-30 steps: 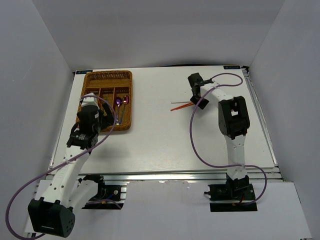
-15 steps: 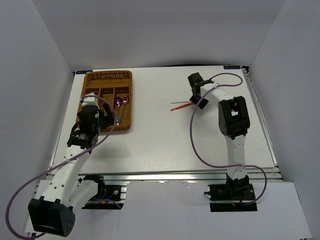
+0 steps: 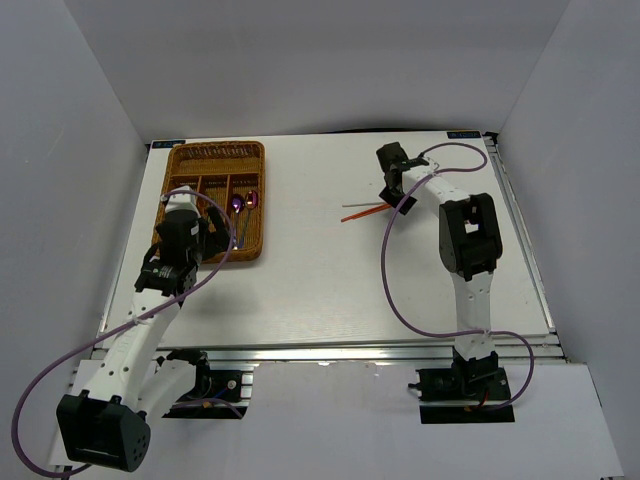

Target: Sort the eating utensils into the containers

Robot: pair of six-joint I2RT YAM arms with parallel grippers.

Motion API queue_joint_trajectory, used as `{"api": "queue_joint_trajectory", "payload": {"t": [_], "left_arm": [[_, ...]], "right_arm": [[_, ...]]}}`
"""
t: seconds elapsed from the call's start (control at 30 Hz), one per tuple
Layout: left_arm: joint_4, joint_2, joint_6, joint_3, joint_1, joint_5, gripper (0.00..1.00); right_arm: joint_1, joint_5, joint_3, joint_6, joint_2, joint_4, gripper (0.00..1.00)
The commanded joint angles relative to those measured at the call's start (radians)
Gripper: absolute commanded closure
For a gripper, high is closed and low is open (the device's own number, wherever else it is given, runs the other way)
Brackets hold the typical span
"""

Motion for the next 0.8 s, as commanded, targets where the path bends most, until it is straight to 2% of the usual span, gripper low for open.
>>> {"api": "queue_joint_trajectory", "payload": {"t": [0.0,0.53,0.77], "left_arm": [[0.000,-0.005,0.009,0.001,-0.005,0.007,0.02],[-0.001,0.002,0.010,0.003,-0.005,0.004,0.02],[-0.003,0.005,0.010,0.004,-0.005,0.002,0.02]], "right_arm": [[0.000,0.015,0.049,0.000,0.018,-0.013,0.48],[-0.003,0.013,0.068,-0.008,0.064,-0.011,0.48],[-0.016,-0.004,0.078,0.013,0.096,-0.068,0.49]]}}
